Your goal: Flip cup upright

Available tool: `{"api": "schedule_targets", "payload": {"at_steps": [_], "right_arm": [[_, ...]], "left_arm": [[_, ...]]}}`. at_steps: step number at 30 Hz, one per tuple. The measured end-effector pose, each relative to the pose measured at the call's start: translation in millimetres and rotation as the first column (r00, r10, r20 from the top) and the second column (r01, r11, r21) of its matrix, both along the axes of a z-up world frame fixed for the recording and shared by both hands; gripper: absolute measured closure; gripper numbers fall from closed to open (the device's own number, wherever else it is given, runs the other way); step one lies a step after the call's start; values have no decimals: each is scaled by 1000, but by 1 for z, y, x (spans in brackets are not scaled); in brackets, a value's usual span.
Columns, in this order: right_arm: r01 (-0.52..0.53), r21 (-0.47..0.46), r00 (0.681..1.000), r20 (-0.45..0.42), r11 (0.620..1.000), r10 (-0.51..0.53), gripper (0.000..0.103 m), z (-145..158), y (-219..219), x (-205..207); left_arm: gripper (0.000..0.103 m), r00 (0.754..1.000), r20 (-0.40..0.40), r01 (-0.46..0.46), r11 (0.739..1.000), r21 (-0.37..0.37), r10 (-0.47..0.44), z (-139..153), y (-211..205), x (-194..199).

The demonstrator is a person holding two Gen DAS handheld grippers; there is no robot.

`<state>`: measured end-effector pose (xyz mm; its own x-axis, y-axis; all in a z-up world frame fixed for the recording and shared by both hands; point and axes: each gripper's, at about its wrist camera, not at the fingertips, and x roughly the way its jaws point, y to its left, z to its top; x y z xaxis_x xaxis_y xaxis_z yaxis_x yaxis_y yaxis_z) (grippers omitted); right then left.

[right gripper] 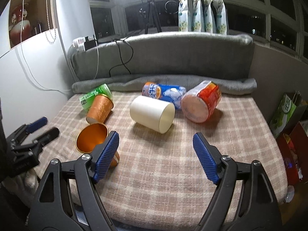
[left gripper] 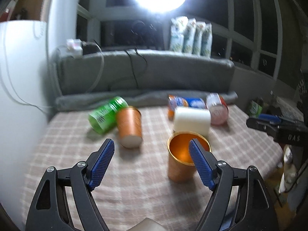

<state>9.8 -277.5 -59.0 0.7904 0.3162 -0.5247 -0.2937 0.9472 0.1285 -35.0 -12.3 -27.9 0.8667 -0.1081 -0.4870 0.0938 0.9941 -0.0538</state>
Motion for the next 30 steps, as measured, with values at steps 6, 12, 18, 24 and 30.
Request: {"api": "schedule_targets", "payload": {"at_steps": [6, 12, 18, 24, 30], "right_arm": [[45, 19, 998, 50, 999, -46, 21, 12, -3, 1], [115, 10, 980, 160, 993, -115, 4, 26, 0, -6], [167, -10, 957, 242, 986, -159, 0, 34, 5, -12], [180, -8, 952, 253, 984, -172, 0, 35, 4, -12], [183, -12, 951, 256, 983, -174, 0, 34, 4, -12]], "left_arm": [[22, 993, 87, -75, 997, -6, 75, 23, 11, -5], [20, 985, 134, -110, 994, -12, 111, 36, 14, -9], [20, 986, 123, -112, 993, -39, 116, 37, 16, -6], [19, 987, 123, -97, 994, -43, 102, 37, 13, -7], [19, 989, 115, -90, 994, -58, 96, 36, 13, -6]]}}
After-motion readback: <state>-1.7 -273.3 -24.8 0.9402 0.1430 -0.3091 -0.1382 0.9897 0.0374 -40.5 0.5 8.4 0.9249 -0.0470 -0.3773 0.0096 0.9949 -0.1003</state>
